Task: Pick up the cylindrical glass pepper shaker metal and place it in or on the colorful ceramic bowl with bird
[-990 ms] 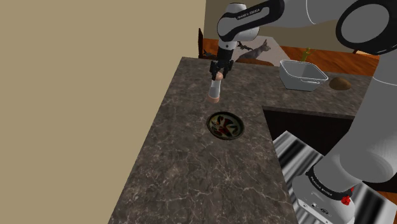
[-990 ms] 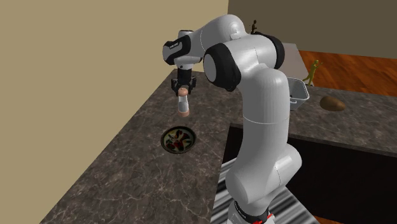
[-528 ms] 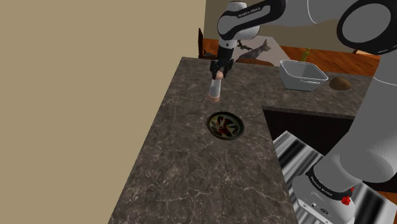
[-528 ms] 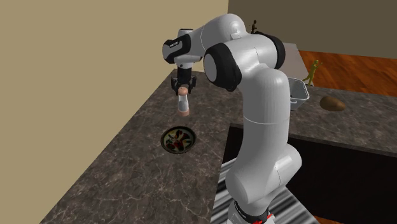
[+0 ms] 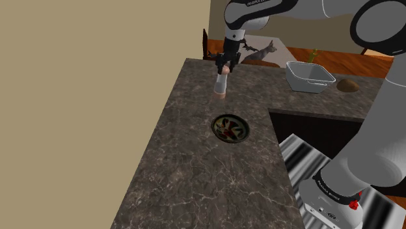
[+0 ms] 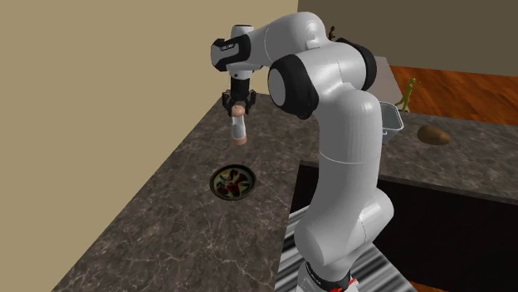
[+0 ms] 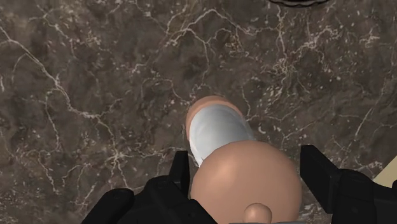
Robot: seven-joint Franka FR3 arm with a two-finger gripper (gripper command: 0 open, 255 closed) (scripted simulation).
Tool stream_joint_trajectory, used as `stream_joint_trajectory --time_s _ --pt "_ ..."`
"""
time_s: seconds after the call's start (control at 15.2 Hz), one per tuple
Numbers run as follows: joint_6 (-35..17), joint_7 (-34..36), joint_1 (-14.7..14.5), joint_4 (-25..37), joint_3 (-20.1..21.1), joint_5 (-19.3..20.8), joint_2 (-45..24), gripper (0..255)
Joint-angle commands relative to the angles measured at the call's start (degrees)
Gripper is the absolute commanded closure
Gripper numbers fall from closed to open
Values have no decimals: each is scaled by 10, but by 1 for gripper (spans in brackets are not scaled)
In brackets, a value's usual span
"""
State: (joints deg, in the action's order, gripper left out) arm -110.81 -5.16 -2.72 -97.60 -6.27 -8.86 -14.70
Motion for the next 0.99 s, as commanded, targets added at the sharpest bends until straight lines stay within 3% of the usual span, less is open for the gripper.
stream_joint_trajectory --time_s 0.0,0.79,0.92 --pt "15 2 0 12 0 1 3 255" --pt "103 12 2 92 -2 5 12 255" --pt "95 25 -8 41 2 11 57 255"
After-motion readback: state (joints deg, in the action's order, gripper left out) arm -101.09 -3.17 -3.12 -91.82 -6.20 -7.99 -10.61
